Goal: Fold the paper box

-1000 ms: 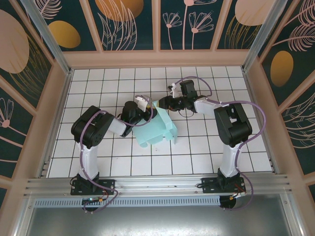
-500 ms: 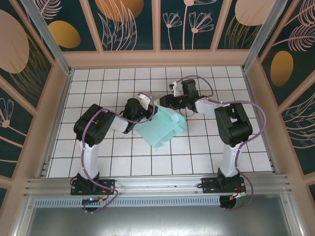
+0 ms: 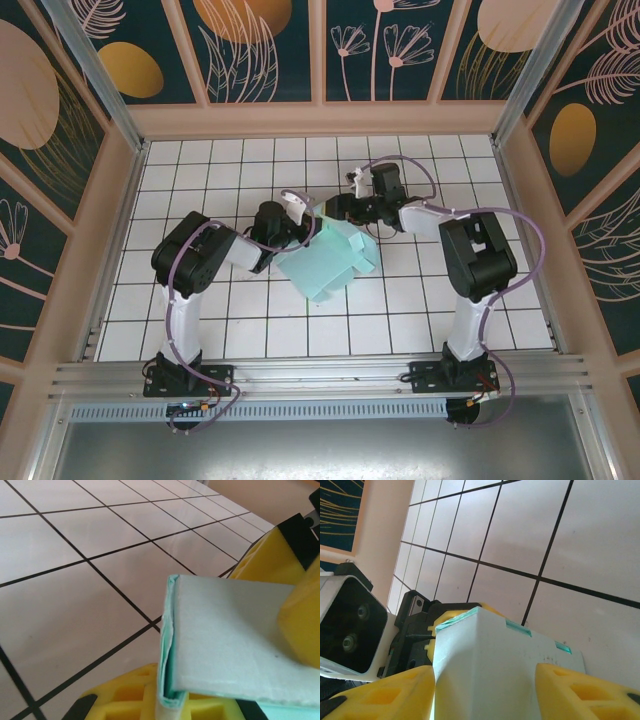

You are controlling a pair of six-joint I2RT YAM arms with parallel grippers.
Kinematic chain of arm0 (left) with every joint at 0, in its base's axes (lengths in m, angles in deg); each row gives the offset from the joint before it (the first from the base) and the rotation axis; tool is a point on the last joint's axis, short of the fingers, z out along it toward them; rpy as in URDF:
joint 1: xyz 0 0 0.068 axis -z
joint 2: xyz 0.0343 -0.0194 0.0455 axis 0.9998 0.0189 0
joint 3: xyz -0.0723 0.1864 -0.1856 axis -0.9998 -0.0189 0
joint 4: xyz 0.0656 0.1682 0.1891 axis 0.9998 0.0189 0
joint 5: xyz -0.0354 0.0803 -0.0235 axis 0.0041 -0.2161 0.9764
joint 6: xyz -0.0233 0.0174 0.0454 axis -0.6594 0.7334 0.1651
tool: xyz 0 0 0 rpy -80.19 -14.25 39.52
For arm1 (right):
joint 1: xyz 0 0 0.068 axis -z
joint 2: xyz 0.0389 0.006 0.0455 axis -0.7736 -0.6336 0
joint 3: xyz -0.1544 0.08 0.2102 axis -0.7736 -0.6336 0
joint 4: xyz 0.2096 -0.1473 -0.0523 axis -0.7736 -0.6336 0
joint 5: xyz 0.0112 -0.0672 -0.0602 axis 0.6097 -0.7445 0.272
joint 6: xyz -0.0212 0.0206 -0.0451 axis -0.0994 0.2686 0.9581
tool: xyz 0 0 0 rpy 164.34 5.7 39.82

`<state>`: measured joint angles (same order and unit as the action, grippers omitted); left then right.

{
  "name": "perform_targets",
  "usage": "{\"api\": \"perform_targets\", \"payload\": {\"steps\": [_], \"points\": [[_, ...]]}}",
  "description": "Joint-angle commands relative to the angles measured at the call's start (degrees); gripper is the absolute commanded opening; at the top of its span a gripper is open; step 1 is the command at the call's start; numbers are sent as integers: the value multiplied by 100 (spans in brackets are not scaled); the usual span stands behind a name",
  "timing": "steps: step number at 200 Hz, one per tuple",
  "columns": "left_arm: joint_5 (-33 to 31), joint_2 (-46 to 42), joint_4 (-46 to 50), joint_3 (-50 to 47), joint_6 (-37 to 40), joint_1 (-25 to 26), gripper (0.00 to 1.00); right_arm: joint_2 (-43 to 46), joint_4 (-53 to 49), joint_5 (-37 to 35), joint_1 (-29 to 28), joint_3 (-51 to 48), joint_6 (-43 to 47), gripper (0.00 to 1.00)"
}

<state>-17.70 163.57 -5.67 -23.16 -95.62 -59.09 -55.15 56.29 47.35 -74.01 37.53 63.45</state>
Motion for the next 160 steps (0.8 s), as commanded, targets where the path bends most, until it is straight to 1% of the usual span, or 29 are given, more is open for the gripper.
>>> {"api": "perform_targets", "payload": {"steps": [1, 17, 29, 37, 51, 61, 77, 92, 120, 131, 142, 160], "points": [[21, -10, -503, -7, -413, -18, 0, 560, 137, -325, 129, -309, -70, 60], [39, -33, -632, -39, -660, -79, 0, 941, 348, -555, 264, -573, -185, 63], [40, -37, -808, -95, -953, -164, 0, 1259, 493, -792, 375, -780, -332, 63], [-79, -54, -905, -143, -1115, -195, 0, 1486, 582, -961, 452, -913, -414, 63], [-334, -146, -972, -245, -1163, -212, 0, 1892, 680, -1195, 548, -1125, -515, 63], [-365, -197, -1048, -297, -1307, -248, 0, 2194, 783, -1389, 636, -1299, -617, 63], [-310, -219, -1336, -358, -1797, -360, 0, 2733, 1150, -1681, 832, -1724, -881, 63], [-403, -226, -1595, -429, -2207, -457, 0, 3183, 1547, -1765, 1104, -2153, -1190, 63], [-667, -344, -1939, -563, -2856, -646, 0, 3695, 1493, -2300, 1364, -2675, -1296, 62], [-668, -376, -1986, -562, -3143, -727, 0, 3839, 1698, -2266, 1474, -2954, -1434, 62], [-668, -384, -2118, -593, -3405, -775, 0, 3909, 1990, -2083, 1579, -3188, -1623, 61], [-662, -369, -2443, -635, -3779, -785, 0, 3837, 2392, -1758, 1576, -3374, -1803, 60]]}}
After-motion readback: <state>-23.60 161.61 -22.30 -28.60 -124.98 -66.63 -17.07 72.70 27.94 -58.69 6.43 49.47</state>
